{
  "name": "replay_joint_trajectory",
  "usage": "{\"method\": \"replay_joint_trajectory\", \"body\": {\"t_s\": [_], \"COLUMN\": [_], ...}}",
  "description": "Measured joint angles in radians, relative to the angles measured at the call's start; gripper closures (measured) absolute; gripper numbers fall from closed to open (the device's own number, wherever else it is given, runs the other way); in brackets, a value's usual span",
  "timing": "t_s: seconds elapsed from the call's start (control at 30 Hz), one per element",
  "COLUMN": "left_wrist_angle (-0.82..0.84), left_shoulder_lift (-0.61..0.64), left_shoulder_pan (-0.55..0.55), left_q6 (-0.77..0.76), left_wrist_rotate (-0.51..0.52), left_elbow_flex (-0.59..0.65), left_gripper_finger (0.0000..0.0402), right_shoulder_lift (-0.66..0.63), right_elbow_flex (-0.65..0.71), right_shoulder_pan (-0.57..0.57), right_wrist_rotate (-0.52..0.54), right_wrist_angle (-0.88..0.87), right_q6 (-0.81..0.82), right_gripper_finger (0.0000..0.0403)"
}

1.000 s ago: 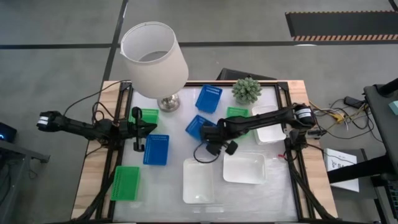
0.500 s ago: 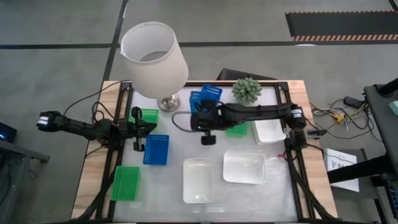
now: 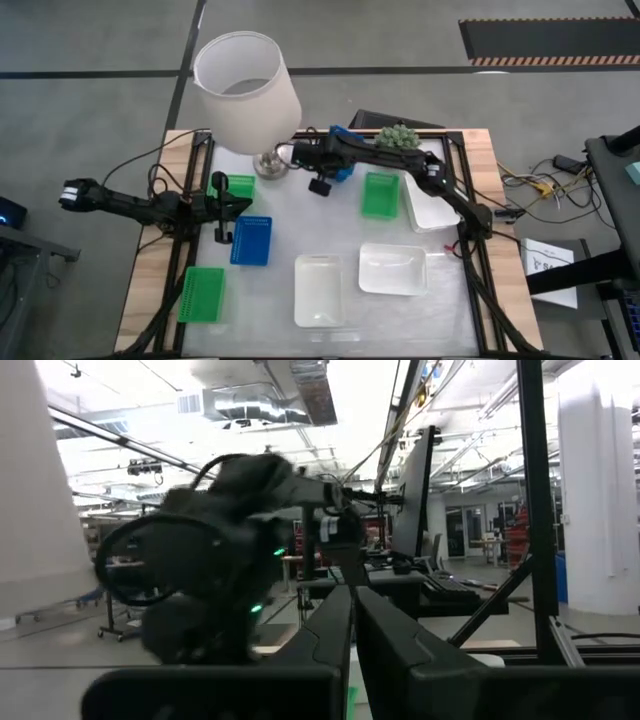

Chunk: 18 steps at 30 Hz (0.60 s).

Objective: Stack baskets by color
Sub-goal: Stack the middle blue bin on the top blue bin

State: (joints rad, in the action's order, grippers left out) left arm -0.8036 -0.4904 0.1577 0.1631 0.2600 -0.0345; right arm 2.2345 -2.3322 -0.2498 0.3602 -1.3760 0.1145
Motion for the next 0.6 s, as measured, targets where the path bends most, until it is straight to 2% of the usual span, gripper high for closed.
{"method": "replay_joint_trajectory", "body": {"t_s": [0.37,0.6], "left_wrist_angle": [0.0,0.0], "left_shoulder_lift": [0.001,0.0], "left_shoulder_pan": [0.0,0.0], "left_q6": [0.001,-0.014], "left_wrist_rotate": [-0.001,-0.001], "left_elbow_flex": [0.0,0.0], "left_gripper_finger": [0.04,0.04], "right_shoulder_lift": [0.004,0.004], "right_elbow_flex": [0.0,0.0], "right_shoulder_pan": [-0.035,-0.028], "right_wrist_rotate": [-0.002,-0.002], "right_wrist_angle": [-0.001,0.013], "right_q6": [-0.009,-0.004], "right_gripper_finger": [0.0393,0.0357]}}
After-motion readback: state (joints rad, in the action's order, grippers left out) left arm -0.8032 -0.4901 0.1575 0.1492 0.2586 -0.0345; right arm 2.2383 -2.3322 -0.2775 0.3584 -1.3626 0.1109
